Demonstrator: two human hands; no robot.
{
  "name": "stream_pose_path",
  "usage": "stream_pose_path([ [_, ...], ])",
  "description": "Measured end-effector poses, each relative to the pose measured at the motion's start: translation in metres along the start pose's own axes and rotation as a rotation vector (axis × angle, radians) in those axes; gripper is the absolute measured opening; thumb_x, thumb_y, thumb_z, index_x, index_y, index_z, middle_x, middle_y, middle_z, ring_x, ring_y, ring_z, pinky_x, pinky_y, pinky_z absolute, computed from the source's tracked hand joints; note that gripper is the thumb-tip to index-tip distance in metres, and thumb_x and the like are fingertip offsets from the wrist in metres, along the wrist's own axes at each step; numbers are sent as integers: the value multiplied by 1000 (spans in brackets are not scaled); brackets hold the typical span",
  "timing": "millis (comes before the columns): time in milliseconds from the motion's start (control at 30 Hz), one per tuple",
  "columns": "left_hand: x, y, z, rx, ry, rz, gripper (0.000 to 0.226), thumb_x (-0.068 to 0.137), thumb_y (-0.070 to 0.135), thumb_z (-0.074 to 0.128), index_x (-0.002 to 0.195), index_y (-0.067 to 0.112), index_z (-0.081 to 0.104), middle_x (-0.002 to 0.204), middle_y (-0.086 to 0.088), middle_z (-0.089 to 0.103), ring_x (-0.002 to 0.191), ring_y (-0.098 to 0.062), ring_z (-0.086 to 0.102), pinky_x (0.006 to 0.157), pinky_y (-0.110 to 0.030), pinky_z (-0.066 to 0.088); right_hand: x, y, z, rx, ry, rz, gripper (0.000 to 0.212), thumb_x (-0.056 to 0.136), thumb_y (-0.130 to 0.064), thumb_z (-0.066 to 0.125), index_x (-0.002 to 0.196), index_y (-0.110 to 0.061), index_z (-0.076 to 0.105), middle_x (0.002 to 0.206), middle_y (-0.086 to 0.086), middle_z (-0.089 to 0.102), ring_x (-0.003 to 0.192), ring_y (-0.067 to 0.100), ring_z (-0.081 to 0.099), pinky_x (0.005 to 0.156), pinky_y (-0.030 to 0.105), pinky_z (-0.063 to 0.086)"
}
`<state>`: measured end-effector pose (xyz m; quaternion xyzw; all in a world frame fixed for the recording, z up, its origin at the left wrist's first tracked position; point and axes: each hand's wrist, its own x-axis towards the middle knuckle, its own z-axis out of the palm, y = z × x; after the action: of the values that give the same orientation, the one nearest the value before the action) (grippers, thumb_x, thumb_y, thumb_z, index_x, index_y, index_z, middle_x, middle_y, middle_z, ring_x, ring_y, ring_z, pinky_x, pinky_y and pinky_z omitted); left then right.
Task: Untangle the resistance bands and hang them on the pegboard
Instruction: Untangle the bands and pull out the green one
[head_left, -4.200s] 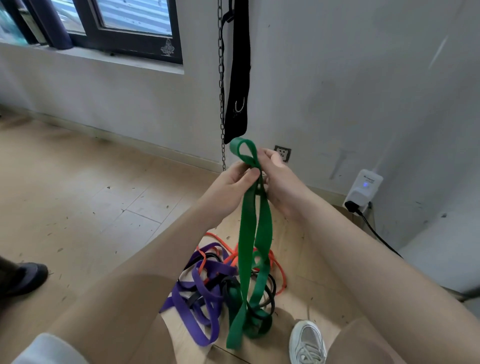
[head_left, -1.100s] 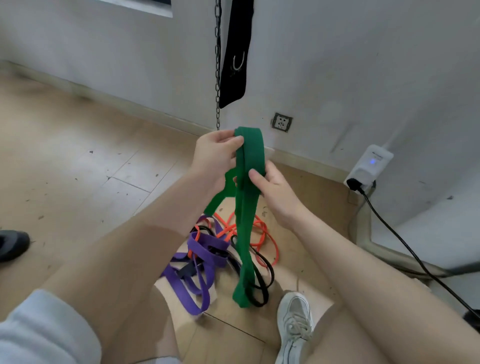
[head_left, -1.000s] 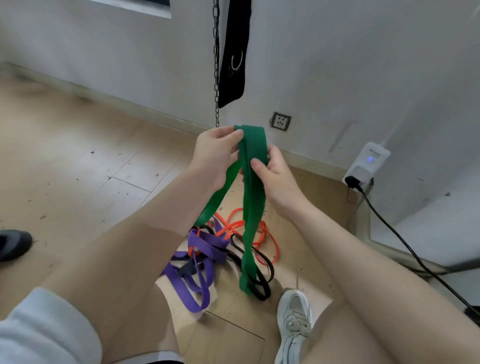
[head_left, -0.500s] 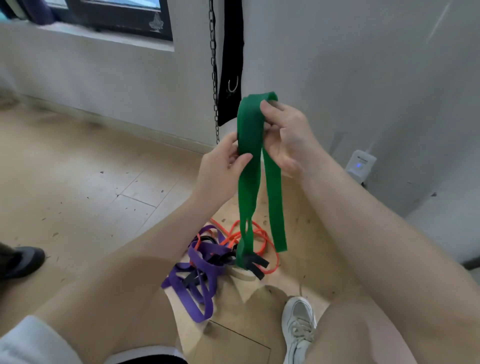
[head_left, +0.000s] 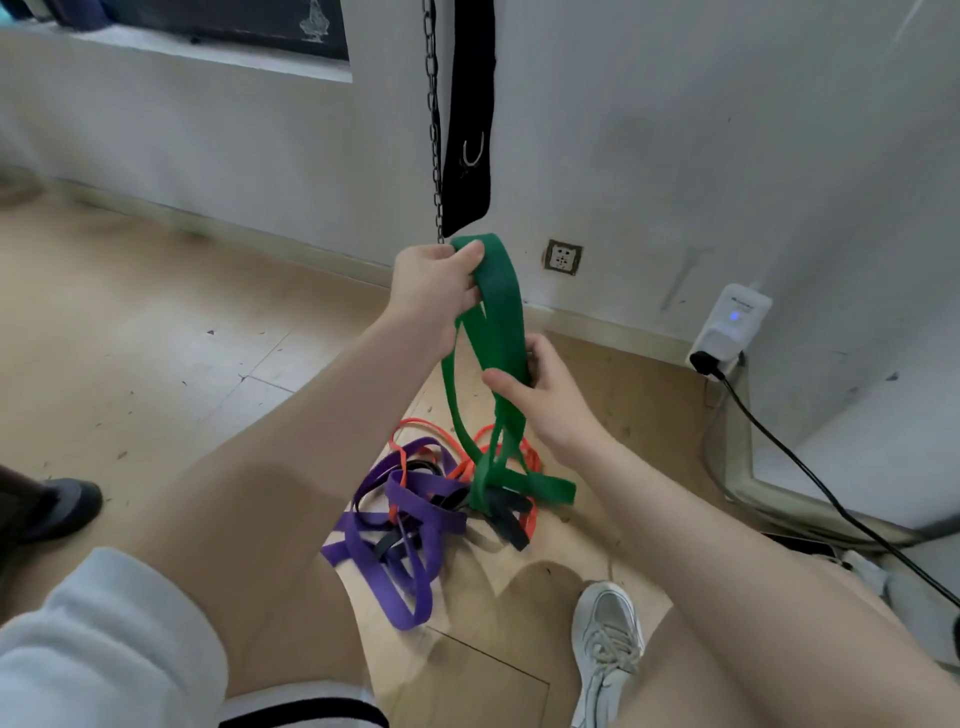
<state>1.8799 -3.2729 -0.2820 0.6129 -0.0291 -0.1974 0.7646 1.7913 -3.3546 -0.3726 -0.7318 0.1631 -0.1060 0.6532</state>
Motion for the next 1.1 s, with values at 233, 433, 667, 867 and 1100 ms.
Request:
stream_pose_path([
  [233,11,-37,-29,146,-191,-133,39,96,39,41,120,11,55,106,-5,70,103,-17,64,96,-39,48,26,-37,0,188,151,28,29,84,-20,68,108,-11,54,98,4,65,86,17,65,76,31,55],
  [433,-5,-65,-46,342,-331,222,24,94,4,48,114,13,56,99,3,67,90,-6,65,87,-23,51,53,-68,8,522,138,111,7,93,-11,54,86,-8,54,69,3,55,61,14,53,58,28,48],
  [667,3,-46,-44,84,-199,254,15,91,0,53,85,13,53,75,-1,70,68,-13,66,62,-23,53,59,-89,4,659,60,-41,8,96,-6,47,94,-7,55,73,4,60,58,10,59,55,25,52],
  [867,-1,-57,-43,-108,-338,-1,12,93,5,47,92,5,58,88,-8,62,80,-16,60,78,-28,52,40,-58,7,464,-57,-90,28,95,-3,47,121,-12,47,99,-3,61,83,6,60,73,21,51],
  [1100,-3,-67,-45,-32,-120,18,6,88,1,57,85,6,59,83,-9,65,76,-17,64,77,-28,56,30,-40,7,528,-44,-30,32,96,5,35,119,-10,52,101,-1,65,80,6,61,75,26,50],
])
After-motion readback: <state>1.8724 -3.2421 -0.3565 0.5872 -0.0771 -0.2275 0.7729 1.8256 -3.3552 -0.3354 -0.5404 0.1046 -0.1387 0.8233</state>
